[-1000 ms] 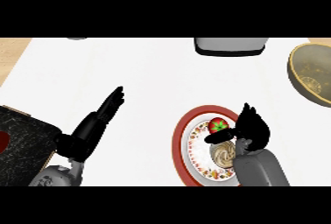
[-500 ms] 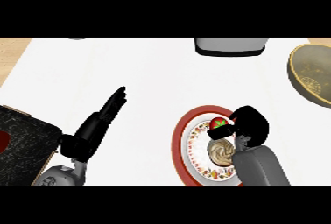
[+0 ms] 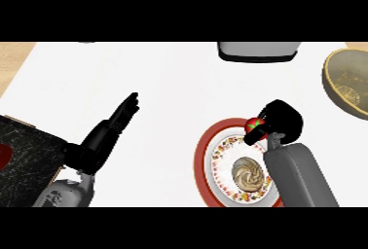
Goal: Pick the tomato from the plate and place it in the bowl
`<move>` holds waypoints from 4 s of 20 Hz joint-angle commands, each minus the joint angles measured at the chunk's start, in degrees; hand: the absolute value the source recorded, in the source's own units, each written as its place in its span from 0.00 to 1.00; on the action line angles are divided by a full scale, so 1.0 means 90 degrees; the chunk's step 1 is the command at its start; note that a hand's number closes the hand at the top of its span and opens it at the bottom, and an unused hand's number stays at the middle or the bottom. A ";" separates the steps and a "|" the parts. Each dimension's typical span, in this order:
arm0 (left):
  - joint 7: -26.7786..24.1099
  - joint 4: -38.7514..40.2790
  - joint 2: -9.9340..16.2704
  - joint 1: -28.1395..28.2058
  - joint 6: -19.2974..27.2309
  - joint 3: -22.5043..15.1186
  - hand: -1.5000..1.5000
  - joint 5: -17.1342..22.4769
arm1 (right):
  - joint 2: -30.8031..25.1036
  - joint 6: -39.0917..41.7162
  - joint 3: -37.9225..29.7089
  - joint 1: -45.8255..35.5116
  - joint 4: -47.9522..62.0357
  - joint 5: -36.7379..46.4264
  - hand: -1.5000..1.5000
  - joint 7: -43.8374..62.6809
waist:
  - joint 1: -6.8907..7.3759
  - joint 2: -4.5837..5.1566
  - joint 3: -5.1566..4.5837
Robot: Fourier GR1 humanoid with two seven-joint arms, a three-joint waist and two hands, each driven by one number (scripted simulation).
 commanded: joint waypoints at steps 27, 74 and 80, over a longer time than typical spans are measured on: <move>0.0473 -0.0426 -0.0140 -0.0009 -0.0244 0.0395 0.50 -0.0118 | -0.2591 -0.2262 -0.1930 -0.2505 0.2319 -0.0057 1.00 -0.2700 | 0.0018 0.0006 0.0004; 0.0191 -0.0264 -0.0688 0.0348 -0.0358 0.0344 0.50 -0.0628 | -0.5634 -0.2751 -0.6513 -0.1110 0.6059 -0.4154 0.00 -0.7469 | -0.0135 -0.0030 0.0008; 0.0037 -0.0153 -0.0639 0.0247 -0.0418 0.0531 0.50 -0.0715 | -0.6138 -0.1809 -0.6967 0.0033 0.6377 -0.4782 0.00 -0.8284 | -0.0072 -0.0001 0.0014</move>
